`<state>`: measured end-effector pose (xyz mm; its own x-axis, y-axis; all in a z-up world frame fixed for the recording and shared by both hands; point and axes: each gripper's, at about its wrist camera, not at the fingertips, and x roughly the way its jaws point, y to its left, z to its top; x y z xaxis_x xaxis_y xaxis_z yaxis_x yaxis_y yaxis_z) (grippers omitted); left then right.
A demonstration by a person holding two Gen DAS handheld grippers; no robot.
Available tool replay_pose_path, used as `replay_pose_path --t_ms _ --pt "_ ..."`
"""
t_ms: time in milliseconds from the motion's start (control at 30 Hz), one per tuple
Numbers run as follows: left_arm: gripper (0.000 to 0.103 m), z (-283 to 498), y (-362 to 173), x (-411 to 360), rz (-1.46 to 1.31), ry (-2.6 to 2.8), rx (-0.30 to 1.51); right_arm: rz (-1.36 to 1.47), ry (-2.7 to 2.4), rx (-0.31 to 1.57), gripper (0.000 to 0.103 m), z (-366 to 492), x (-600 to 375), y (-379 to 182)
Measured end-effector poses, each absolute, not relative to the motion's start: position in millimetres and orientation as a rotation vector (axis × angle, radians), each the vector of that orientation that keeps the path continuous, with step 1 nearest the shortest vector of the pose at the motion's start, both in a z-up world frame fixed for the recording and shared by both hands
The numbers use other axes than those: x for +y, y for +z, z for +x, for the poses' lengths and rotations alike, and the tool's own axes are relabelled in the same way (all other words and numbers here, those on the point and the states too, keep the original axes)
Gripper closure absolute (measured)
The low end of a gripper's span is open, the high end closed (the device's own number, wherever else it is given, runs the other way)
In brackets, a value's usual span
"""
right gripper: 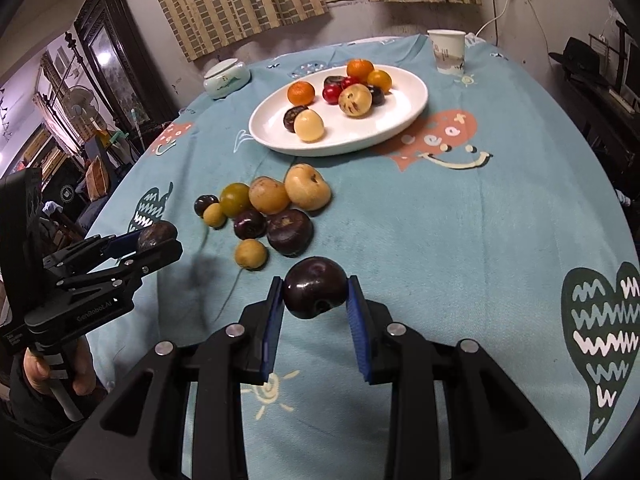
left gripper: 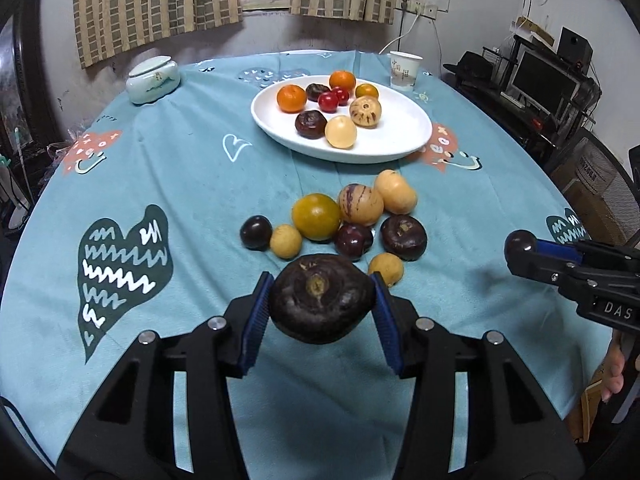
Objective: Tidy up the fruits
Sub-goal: 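Carry the plum and mangosteen onto the white plate and open both grippers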
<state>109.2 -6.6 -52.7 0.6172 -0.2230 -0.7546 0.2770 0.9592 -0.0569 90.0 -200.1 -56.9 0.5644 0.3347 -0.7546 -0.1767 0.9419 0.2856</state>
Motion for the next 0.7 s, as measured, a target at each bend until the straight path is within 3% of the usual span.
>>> replay_pose_path --t_ms 300,567,700 --pt "0.054 140 -32 20 0.056 -0.283 0.857 0.185 0.297 0.969 0.071 119 -201 -55" --pt "0.054 265 1 1 0.056 -0.232 0.888 0.102 0.261 0.918 0.071 222 -206 -24" --pt "0.054 339 -8 -34 0.076 -0.205 0.925 0.11 0.218 0.912 0.071 292 -207 -26"
